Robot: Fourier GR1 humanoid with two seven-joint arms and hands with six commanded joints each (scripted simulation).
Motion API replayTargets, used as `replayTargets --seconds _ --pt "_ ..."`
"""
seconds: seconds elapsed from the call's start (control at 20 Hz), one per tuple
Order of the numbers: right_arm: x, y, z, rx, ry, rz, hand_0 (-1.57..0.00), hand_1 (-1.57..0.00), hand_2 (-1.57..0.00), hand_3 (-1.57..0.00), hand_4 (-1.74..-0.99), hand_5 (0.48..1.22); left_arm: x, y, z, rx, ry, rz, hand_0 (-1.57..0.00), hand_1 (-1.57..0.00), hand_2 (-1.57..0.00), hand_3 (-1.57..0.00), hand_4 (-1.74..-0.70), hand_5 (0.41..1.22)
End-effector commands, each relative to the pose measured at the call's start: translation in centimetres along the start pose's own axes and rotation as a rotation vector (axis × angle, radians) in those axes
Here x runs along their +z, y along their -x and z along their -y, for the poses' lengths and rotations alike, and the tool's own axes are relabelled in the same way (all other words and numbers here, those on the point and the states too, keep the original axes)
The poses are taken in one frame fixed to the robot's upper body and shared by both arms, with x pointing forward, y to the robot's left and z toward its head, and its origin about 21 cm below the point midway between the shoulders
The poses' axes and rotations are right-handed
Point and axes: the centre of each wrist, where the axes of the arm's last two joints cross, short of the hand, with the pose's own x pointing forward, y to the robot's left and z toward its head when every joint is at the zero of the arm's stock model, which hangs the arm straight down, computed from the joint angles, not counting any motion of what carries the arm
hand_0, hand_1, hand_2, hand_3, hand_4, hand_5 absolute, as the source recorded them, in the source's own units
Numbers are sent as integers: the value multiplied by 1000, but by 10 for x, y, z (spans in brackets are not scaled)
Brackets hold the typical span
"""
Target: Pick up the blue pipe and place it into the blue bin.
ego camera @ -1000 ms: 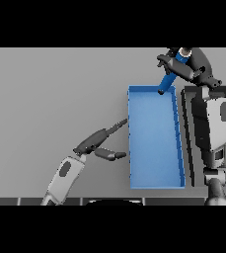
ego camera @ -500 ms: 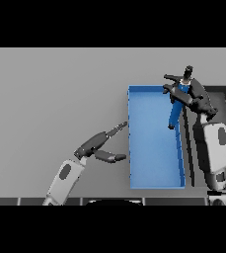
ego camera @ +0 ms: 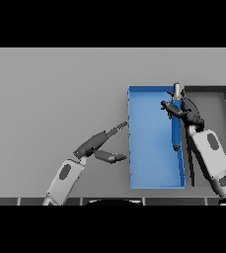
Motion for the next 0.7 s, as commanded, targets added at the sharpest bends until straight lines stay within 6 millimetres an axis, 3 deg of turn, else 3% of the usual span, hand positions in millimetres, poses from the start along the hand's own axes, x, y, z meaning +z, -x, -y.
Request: replayTargets --seconds 0.0,0.1,0.25,0.4,0.65 --pt "-4 1 3 29 6 -40 -937 -855 -856 -504 -1503 1221 5 3 -2 0 1 -4 1 1 1 1 -878 422" --pt "-5 -1 3 110 -44 -95 -599 -547 -548 -322 -1337 1221 3 -2 0 1 -1 -2 1 1 1 1 -878 427" --pt "-2 -3 -5 270 -108 -119 -306 -279 -280 -164 -1175 1084 1 -1 1 3 -1 -2 1 1 1 1 -881 429" --pt "-1 2 -6 350 -128 -150 -156 -143 -143 -84 -1083 934 2 0 2 7 2 -4 1 1 1 1 -886 428" --pt "-2 5 -8 442 -131 -173 -51 -46 -46 -27 -1051 787 6 2 0 2 -5 -4 1 1 1 1 -885 428"
